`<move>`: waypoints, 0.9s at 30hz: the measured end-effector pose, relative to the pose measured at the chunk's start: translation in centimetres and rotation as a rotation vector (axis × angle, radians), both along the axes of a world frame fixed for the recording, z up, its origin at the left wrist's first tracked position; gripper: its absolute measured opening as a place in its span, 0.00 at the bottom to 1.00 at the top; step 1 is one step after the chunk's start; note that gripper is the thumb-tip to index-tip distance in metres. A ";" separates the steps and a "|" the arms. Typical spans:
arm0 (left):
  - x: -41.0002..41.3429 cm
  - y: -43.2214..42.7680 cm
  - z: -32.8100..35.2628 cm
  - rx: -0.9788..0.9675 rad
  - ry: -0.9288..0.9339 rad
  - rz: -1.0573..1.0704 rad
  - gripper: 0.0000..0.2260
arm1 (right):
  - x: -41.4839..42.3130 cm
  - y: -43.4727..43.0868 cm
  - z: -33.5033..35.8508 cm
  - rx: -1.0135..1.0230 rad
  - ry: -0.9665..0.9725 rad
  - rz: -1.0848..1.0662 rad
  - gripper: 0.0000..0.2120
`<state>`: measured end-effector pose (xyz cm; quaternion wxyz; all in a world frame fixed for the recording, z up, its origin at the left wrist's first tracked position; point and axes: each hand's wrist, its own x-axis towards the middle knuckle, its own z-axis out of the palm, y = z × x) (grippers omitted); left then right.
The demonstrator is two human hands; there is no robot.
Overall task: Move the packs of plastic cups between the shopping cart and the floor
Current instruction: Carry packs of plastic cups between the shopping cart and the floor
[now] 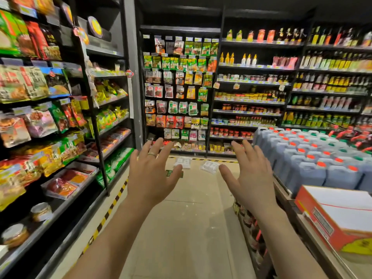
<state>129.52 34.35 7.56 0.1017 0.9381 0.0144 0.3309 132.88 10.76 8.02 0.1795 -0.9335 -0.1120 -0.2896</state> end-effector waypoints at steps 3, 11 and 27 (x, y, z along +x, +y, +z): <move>3.6 1.6 -0.5 0.016 0.030 0.017 0.31 | 3.7 1.5 -0.8 -0.014 0.028 0.008 0.31; 15.5 3.3 -2.3 0.060 0.060 0.047 0.31 | 16.4 3.6 -2.9 -0.015 0.041 0.033 0.32; 46.1 1.6 -1.0 0.091 0.108 0.100 0.35 | 47.5 3.4 -1.6 0.008 0.066 0.094 0.35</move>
